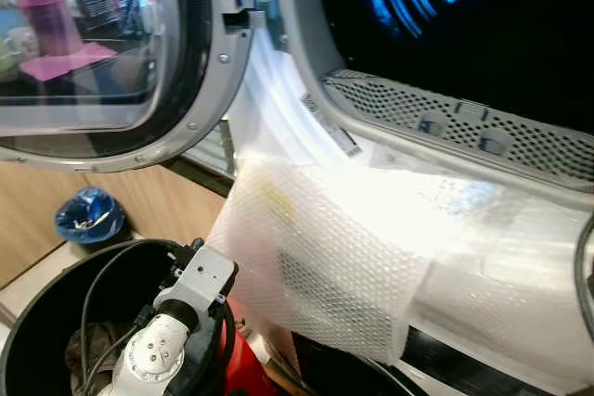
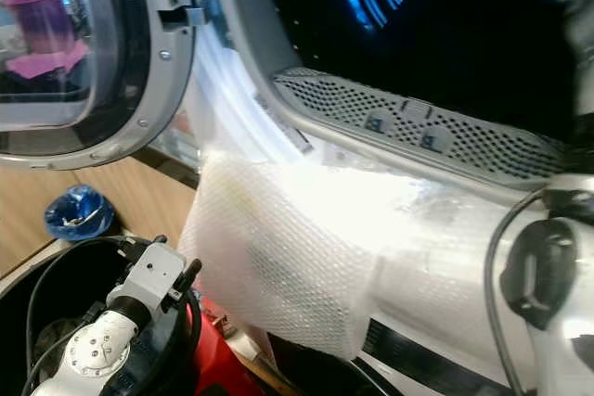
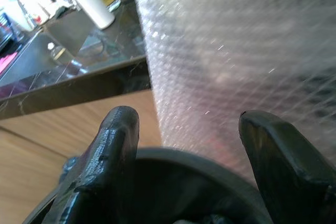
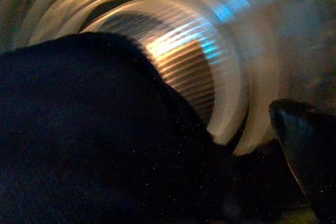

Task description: Clothes washing

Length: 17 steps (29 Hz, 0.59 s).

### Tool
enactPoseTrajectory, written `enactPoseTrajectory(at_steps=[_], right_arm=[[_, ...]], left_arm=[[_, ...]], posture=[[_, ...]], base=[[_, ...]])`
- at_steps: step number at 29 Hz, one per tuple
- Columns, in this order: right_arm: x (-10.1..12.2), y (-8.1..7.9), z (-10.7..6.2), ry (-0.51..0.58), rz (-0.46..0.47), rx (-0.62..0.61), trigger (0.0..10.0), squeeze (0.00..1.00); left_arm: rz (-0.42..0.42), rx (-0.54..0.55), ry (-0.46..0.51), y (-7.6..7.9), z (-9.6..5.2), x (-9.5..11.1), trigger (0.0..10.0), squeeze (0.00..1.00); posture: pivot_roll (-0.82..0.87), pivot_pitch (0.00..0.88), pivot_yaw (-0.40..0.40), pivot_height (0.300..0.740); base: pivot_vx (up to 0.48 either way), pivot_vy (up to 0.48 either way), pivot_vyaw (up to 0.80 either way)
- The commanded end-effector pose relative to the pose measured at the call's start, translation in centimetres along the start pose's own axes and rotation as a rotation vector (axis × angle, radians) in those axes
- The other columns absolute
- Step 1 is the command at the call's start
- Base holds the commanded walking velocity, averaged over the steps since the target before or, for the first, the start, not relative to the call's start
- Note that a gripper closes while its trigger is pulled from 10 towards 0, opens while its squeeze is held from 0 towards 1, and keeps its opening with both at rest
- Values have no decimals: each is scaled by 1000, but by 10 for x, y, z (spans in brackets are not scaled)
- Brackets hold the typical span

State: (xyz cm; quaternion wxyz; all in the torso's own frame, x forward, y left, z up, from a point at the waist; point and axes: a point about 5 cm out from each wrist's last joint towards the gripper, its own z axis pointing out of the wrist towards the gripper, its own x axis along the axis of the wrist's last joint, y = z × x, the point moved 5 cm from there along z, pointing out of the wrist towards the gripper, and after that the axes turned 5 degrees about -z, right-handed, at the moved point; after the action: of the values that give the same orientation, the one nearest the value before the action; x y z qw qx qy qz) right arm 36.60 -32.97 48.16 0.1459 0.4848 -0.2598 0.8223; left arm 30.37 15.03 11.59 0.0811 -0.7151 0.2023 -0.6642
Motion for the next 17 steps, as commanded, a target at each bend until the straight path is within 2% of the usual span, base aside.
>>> enactPoseTrajectory(at_steps=[1,3,4,5,6,8,11,17], right_arm=[[17,16,-5,82,15,-81,10000,0],[4,-4,-9,39,5,27,10000,0],[-21,-42,-17,-70,-7,242,10000,0],[-21,-42,-17,-70,-7,242,10000,0],[-39,-77,-34,-115,-88,442,10000,0],[-45,-99,-51,-90,-154,577,10000,0],[-41,-108,-57,-71,-101,621,10000,0],[-36,-116,-67,-71,-80,725,10000,0]], left_arm=[[14,7,-9,-1,0,-2,10000,0],[13,7,-9,-1,0,-2,10000,0],[17,-3,-8,1,0,-1,10000,0],[17,-3,-8,1,0,-1,10000,0],[23,-13,-6,3,0,-1,10000,0],[25,-15,-5,2,1,0,10000,0],[27,-15,-4,1,2,0,10000,0],[29,-19,-3,2,3,1,10000,0]], posture=[[-15,74,-2,740],[-16,76,3,740],[-14,75,5,740],[-14,75,5,740],[-13,75,8,740],[-14,73,10,740],[-13,69,11,740],[-13,65,10,740]], base=[[0,0,0],[0,0,0],[0,0,0],[0,0,0],[0,0,0],[0,0,0],[0,0,0],[0,0,0]])
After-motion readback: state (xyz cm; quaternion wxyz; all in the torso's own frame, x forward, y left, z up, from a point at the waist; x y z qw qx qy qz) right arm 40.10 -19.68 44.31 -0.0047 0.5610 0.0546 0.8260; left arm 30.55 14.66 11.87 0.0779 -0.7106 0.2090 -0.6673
